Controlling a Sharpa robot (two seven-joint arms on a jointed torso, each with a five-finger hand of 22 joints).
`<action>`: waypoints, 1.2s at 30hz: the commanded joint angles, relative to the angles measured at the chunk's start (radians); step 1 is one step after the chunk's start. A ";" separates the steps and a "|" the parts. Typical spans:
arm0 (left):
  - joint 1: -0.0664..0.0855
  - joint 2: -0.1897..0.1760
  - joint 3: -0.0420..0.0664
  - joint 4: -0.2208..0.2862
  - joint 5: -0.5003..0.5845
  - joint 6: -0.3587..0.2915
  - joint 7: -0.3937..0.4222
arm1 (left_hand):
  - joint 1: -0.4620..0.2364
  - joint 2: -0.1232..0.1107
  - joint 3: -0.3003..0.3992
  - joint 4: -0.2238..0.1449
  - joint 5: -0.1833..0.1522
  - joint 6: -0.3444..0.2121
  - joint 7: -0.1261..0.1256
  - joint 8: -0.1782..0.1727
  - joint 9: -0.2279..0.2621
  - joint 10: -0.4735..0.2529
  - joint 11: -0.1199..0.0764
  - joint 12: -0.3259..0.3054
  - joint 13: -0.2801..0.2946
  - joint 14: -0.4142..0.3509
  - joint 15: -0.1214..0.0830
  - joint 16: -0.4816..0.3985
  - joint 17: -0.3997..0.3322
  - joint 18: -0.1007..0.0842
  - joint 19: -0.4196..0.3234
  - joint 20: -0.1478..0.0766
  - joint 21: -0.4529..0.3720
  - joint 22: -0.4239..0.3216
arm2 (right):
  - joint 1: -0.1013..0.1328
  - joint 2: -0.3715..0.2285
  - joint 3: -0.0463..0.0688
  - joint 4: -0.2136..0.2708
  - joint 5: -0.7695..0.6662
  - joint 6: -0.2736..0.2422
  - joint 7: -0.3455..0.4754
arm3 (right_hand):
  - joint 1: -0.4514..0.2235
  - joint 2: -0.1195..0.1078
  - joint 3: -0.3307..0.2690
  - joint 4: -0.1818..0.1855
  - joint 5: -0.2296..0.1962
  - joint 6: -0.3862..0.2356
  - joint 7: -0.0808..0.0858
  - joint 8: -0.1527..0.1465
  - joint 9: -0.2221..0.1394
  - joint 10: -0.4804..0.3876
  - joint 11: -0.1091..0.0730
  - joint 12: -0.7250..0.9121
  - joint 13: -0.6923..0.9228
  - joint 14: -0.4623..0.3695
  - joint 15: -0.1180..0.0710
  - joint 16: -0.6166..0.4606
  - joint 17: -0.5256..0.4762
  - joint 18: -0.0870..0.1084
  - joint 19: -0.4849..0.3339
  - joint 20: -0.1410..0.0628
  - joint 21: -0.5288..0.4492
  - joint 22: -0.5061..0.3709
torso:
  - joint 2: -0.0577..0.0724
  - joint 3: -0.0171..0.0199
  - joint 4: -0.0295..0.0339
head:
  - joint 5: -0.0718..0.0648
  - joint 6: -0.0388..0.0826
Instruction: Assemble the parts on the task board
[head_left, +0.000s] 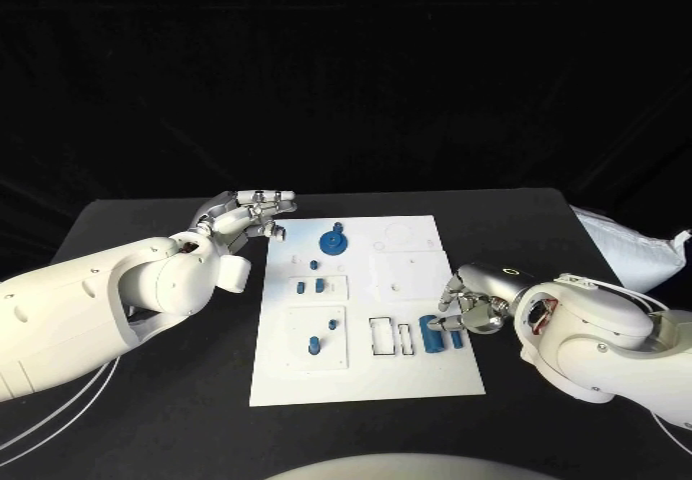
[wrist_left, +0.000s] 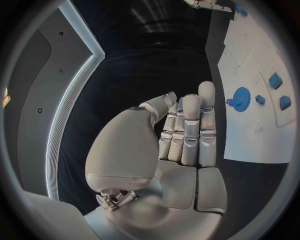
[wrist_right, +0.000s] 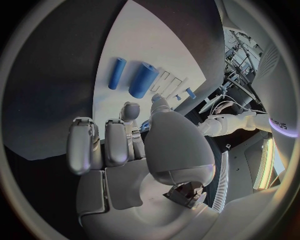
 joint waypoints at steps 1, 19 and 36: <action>-0.002 0.002 0.001 0.002 0.004 0.012 0.011 | 0.005 0.001 -0.005 0.000 0.003 -0.003 0.001 0.004 -0.001 -0.006 0.000 0.006 0.001 -0.010 -0.001 -0.002 0.001 0.011 -0.006 0.002 -0.005 -0.001 | -0.010 0.014 -0.001 -0.006 -0.015 0.049 -0.014 | -0.007 0.000 -0.007 0.000 -0.005 0.000 -0.002 0.008 0.002 -0.009 0.001 0.004 0.003 0.044 0.004 0.006 0.003 -0.016 0.006 0.001 0.004 0.003 | 0.001 0.0005 -0.0014 | 0.004 -0.004; -0.007 0.001 0.001 -0.002 0.004 0.014 0.006 | 0.005 0.001 -0.005 0.000 0.003 -0.003 0.001 0.004 -0.001 -0.006 0.000 0.006 0.001 -0.010 -0.001 -0.002 0.001 0.011 -0.006 0.002 -0.005 -0.001 | -0.025 0.050 -0.002 -0.041 -0.022 0.109 -0.019 | -0.001 0.017 -0.011 -0.002 -0.005 0.012 -0.007 0.019 0.007 -0.009 -0.003 0.009 0.019 0.046 0.001 0.015 0.014 -0.018 0.011 -0.001 0.011 0.013 | 0.000 -0.0006 -0.0006 | 0.005 -0.013; -0.009 -0.004 0.000 -0.001 0.004 0.016 0.000 | 0.004 0.001 -0.006 0.000 0.003 -0.004 0.001 0.005 -0.001 -0.007 0.000 0.007 0.001 -0.010 -0.001 -0.003 -0.001 0.011 -0.006 0.002 -0.006 -0.002 | -0.050 0.082 -0.002 -0.060 -0.023 0.099 -0.017 | 0.036 0.062 -0.005 -0.005 0.009 0.040 -0.017 0.035 0.019 0.010 -0.012 0.039 0.069 0.051 -0.006 0.038 0.047 -0.023 0.023 -0.006 0.026 0.037 | 0.000 -0.0010 -0.0019 | 0.011 -0.019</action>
